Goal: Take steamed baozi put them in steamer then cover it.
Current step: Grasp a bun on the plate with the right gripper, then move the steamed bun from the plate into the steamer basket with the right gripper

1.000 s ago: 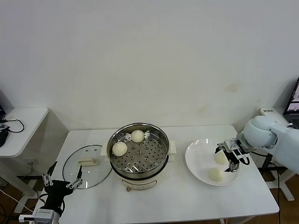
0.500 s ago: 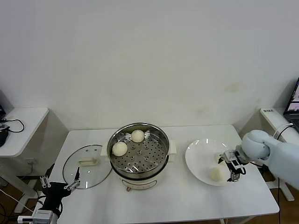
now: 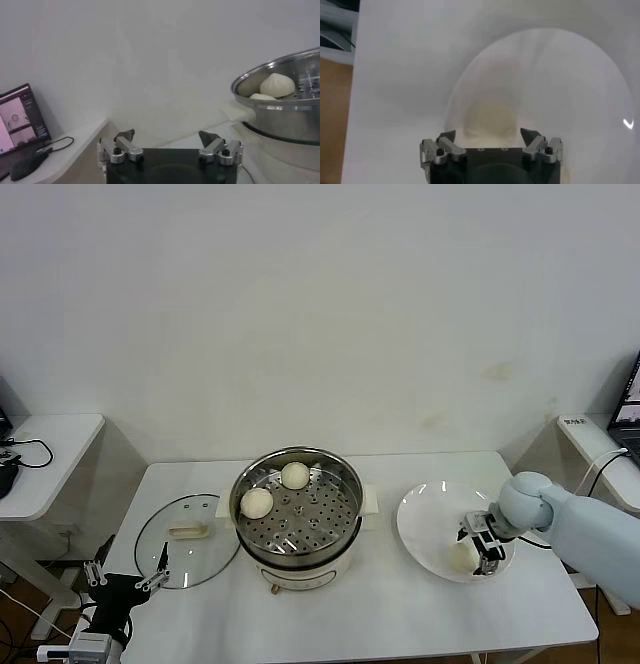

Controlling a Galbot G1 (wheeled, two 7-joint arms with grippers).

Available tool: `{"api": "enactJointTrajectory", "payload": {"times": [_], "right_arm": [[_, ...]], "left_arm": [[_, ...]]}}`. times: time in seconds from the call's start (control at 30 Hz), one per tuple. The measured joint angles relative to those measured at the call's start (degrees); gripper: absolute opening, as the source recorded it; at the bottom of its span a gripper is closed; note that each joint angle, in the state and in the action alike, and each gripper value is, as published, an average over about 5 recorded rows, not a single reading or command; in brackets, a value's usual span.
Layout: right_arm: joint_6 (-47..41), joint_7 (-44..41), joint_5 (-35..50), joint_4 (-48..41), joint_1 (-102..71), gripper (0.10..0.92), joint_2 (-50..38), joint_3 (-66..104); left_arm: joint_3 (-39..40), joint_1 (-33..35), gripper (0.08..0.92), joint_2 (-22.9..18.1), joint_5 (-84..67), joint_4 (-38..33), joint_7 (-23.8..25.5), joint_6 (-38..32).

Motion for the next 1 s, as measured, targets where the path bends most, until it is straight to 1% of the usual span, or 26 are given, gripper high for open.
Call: {"api": "enactJointTrajectory", "payload": {"times": [0.27, 0.5, 0.6, 0.77, 1.0], "right_arm": [[-0.48, -0.36, -0.05, -1.12, -0.69, 0.623, 0.92, 0.57], [-0.74, -0.89, 0.20, -1.03, -0.29, 0.559, 0.65, 0.82], [-1.00, -1.28, 0.74, -0.62, 0.66, 0.546, 0.14, 0.50], [-1.37, -2.06, 2.32, 0.44, 3.74, 0.546, -1.03, -0.43], [-1.91, -2.81, 6.04, 1.50, 11.86, 0.551, -1.55, -2.48]], "left_arm": [[0.02, -0.10, 0.823, -0.15, -0.01, 0.15, -0.06, -0.07], [0.01, 0.02, 0.823, -0.15, -0.04, 0.06, -0.09, -0.09], [0.00, -0.02, 0.823, -0.13, -0.07, 0.04, -0.10, -0.10], [0.02, -0.22, 0.823, 0.00, -0.13, -0.02, -0.11, -0.11], [0.08, -0.29, 0.823, 0.36, -0.23, -0.57, -0.10, -0.11]]}}
